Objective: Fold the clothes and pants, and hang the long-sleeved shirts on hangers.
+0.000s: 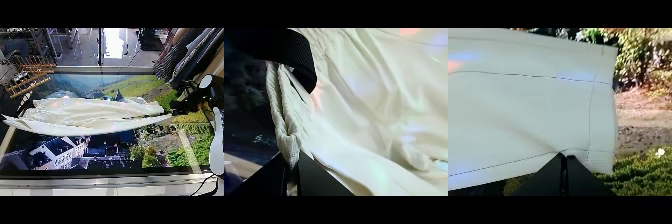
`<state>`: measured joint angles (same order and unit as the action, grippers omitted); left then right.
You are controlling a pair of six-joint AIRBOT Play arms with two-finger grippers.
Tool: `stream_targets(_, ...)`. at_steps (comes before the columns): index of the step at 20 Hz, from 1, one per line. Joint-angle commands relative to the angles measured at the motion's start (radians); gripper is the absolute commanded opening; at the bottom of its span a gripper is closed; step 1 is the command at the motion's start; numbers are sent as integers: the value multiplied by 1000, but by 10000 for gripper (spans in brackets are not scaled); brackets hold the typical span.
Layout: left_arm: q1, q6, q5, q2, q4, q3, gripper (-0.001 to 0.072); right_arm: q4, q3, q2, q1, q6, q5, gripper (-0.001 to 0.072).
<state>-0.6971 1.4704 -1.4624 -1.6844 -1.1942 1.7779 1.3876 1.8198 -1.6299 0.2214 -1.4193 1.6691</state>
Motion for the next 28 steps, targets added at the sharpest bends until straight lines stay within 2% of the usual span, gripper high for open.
stream_targets(1, -53, -167, -38, -3, -34, -10, 8, 11, -37, 34, 7, 79, 45, 15)
stream_targets(5, -100, -182, -76, -3, -235, -137, 7, 13, -420, 137, -23, 78, 15, 16)
stream_targets(8, -139, -256, -79, -3, -250, -258, 7, 13, -682, 227, -23, 79, 3, 16)
stream_targets(11, -154, -312, -69, -4, -265, -313, 21, -24, -768, 262, -23, 83, -36, 19)
stream_targets(12, -154, -320, -67, -4, -265, -313, 157, -61, -765, 262, -23, 85, -76, 48)
stream_targets(13, -153, -319, -67, -4, -265, -313, 497, -104, -752, 262, -23, 87, -138, 234)
stream_targets(14, -153, -318, -65, -4, -265, -312, 720, -140, -732, 262, -22, 87, -215, 434)
stream_targets(15, -152, -318, -69, -3, -264, -309, 705, -166, -709, 262, -22, 87, -323, 504)
stream_targets(16, -150, -317, -72, -3, -264, -300, 705, -187, -686, 261, -22, 82, -470, 502)
stream_targets(17, -150, -299, -72, -3, -264, -284, 705, -211, -668, 253, -22, 60, -626, 462)
stream_targets(18, -150, -274, -71, -3, -264, -264, 704, -241, -649, 230, -22, 47, -728, 359)
stream_targets(19, -150, -250, -71, -3, -264, -237, 702, -282, -620, 182, -22, 47, -785, 323)
stream_targets(21, -149, -208, -72, -3, -256, -181, 701, -319, -531, 50, -22, 33, -822, 325)
stream_targets(23, -149, -206, -77, 1, -218, -152, 700, -317, -417, -90, -21, -9, -825, 201)
stream_targets(24, -149, -206, -76, 6, -207, -152, 700, -318, -366, -148, -21, -25, -819, 166)
stream_targets(28, -149, -206, -76, 8, -208, -152, 700, -318, -237, -293, -22, -85, -818, 166)
